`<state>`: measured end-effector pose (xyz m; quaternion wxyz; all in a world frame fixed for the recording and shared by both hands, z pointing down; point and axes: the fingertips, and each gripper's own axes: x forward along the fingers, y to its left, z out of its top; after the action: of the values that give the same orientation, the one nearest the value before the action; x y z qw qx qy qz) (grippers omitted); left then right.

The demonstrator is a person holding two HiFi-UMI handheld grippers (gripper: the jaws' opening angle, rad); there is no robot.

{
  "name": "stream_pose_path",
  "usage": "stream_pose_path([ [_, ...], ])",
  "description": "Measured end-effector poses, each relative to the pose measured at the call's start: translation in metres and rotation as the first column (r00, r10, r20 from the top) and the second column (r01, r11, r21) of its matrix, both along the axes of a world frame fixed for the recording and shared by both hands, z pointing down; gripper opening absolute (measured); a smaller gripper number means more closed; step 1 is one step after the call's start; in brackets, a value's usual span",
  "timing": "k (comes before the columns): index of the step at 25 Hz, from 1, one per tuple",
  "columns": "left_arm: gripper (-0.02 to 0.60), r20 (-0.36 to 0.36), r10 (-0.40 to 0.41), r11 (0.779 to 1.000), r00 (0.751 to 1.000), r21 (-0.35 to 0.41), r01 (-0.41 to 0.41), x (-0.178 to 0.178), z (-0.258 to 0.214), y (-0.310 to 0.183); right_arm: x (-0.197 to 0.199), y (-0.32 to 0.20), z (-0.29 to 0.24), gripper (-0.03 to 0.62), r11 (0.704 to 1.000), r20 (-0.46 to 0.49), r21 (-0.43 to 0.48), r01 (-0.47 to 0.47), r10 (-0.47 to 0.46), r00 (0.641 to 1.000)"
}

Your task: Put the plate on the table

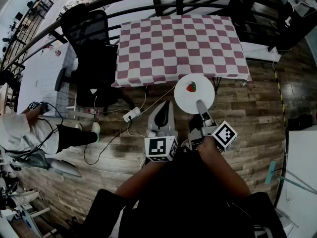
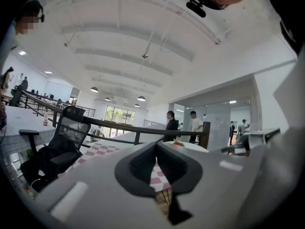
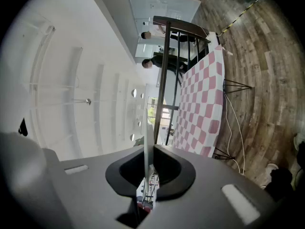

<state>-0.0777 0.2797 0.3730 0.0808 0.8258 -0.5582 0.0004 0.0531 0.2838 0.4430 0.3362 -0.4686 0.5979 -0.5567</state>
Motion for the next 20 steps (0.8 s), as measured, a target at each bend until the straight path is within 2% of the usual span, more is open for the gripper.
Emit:
stream_pose_path([
  [9, 0.009, -0.003, -0.013, 0.999, 1.000, 0.035, 0.013, 0.012, -0.005, 0.015, 0.018, 0.020, -0.001, 0.018, 0.999, -0.027, 0.008, 0.041, -0.040, 0.999],
  [20, 0.009, 0.004, -0.036, 0.999, 0.999, 0.019, 0.036, 0.020, 0.000, 0.020, 0.032, 0.027, -0.001, 0.018, 0.999, 0.004, 0.015, 0.050, -0.050, 0.999],
])
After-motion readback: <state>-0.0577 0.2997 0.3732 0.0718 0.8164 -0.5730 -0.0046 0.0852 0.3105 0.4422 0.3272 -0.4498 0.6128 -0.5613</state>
